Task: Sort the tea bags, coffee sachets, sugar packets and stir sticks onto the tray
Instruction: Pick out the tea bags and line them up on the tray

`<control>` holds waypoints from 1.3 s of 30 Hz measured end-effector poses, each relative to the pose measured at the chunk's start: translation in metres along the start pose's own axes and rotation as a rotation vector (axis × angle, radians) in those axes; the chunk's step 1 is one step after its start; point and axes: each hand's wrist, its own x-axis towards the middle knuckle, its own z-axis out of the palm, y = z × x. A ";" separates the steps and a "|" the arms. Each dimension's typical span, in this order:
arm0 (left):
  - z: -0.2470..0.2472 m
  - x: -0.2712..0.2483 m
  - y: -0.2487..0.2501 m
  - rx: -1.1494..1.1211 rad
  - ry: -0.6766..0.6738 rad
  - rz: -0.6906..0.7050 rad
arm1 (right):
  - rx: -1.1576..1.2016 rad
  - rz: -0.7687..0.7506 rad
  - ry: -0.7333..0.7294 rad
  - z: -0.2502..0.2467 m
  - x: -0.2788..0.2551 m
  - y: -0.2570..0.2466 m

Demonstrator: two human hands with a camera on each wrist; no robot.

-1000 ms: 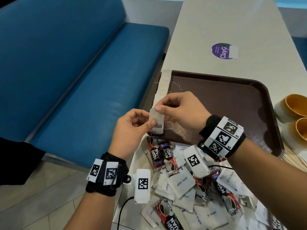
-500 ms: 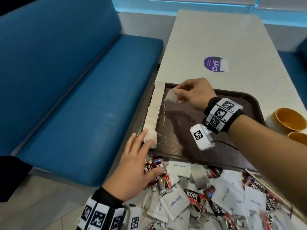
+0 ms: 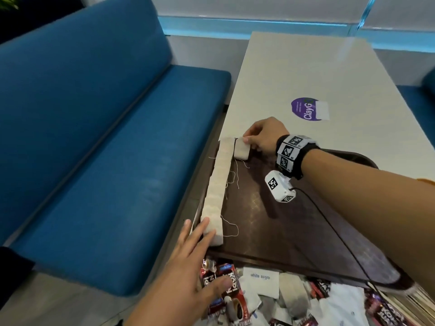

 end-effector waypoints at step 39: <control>0.044 -0.071 0.040 0.032 0.183 0.364 | -0.319 -0.403 -0.213 -0.134 -0.294 -0.076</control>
